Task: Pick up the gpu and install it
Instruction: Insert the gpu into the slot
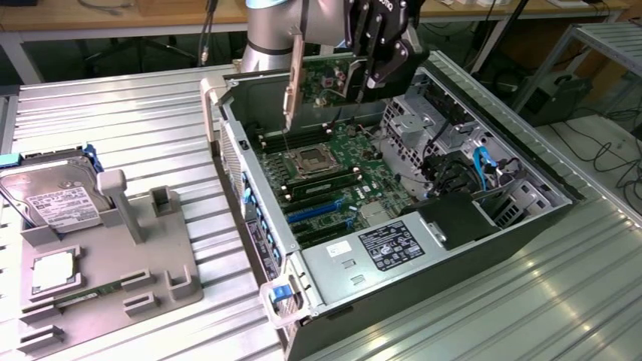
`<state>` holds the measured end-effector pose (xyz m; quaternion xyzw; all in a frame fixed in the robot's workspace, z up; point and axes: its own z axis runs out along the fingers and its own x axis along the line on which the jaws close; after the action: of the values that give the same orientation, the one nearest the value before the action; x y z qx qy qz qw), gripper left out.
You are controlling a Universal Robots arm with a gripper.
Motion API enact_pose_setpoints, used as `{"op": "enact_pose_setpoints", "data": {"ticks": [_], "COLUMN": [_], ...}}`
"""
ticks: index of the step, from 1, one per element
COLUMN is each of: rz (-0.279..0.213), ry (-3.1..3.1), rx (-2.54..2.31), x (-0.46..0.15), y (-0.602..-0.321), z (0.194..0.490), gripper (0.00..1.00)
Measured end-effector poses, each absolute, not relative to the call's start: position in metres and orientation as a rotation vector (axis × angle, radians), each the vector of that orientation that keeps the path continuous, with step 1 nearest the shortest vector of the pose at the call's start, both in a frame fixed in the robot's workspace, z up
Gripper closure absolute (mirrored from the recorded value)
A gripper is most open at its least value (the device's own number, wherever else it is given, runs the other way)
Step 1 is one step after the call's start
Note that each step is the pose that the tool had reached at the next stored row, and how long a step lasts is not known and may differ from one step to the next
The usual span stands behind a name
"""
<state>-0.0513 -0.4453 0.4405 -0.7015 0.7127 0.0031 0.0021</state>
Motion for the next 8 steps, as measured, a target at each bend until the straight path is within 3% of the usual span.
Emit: {"op": "enact_pose_setpoints", "data": {"ticks": [8], "rz": [0.007], "ry": [2.234], "rx": [-2.199], "x": [-0.0513], "y": [-0.4453], "z": [0.4350], "gripper": [0.72]}}
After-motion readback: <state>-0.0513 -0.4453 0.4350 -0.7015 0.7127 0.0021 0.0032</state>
